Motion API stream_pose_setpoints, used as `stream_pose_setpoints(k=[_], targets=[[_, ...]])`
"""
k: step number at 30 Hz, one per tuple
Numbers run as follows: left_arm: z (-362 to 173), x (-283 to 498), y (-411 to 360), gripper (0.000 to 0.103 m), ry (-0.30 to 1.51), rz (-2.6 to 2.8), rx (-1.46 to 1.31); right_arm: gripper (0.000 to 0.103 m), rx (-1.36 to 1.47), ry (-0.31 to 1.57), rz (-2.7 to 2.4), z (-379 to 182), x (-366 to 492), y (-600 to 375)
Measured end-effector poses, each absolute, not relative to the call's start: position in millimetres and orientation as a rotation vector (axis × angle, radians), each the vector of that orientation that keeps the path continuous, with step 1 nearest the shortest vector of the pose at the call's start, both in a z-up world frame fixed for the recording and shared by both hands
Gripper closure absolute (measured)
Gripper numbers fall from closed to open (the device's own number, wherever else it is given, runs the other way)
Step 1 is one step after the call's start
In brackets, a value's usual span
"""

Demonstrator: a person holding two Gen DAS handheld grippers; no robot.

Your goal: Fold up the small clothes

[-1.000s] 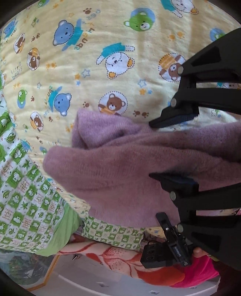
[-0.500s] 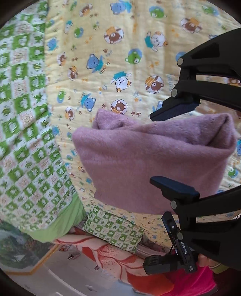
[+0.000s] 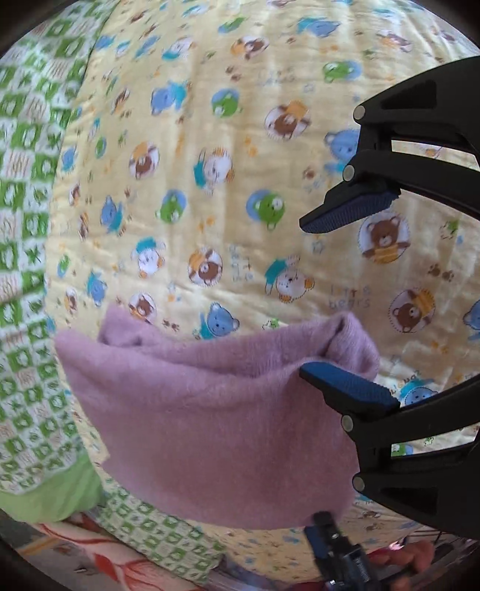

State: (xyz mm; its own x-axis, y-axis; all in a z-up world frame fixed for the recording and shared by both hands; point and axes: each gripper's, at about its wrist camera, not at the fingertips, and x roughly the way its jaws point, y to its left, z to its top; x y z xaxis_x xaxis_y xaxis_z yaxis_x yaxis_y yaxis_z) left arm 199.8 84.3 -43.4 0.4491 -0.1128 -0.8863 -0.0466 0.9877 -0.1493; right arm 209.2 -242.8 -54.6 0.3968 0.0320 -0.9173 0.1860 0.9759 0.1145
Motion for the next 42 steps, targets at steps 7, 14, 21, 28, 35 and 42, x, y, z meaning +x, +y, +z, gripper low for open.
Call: stream_pose_setpoints(k=[7,14,21,28,35,42], targets=[[-17.8,162.1,72.2,0.030,1.038,-0.017,-0.170,0.026,0.298,1.066,-0.021,-19.8,176.2,-241.7],[-10.3,113.2,48.0,0.030,0.973,0.049,-0.107,0.018,0.216,1.029,0.104,-8.3,131.5,-206.8],[-15.9,70.3,33.3,0.029,0.935,0.105,-0.036,0.016,0.117,1.035,0.204,-19.0,84.3,-181.3],[-9.6,50.7,33.0,0.025,0.893,0.112,-0.026,0.015,0.070,1.028,0.238,-22.0,64.9,-170.1],[27.4,65.7,34.9,0.023,0.806,0.103,-0.031,0.013,0.047,0.938,0.268,4.4,68.9,-166.2],[58.2,86.0,35.4,0.014,0.724,0.092,-0.027,0.000,0.036,0.807,0.262,48.1,88.4,-165.1]])
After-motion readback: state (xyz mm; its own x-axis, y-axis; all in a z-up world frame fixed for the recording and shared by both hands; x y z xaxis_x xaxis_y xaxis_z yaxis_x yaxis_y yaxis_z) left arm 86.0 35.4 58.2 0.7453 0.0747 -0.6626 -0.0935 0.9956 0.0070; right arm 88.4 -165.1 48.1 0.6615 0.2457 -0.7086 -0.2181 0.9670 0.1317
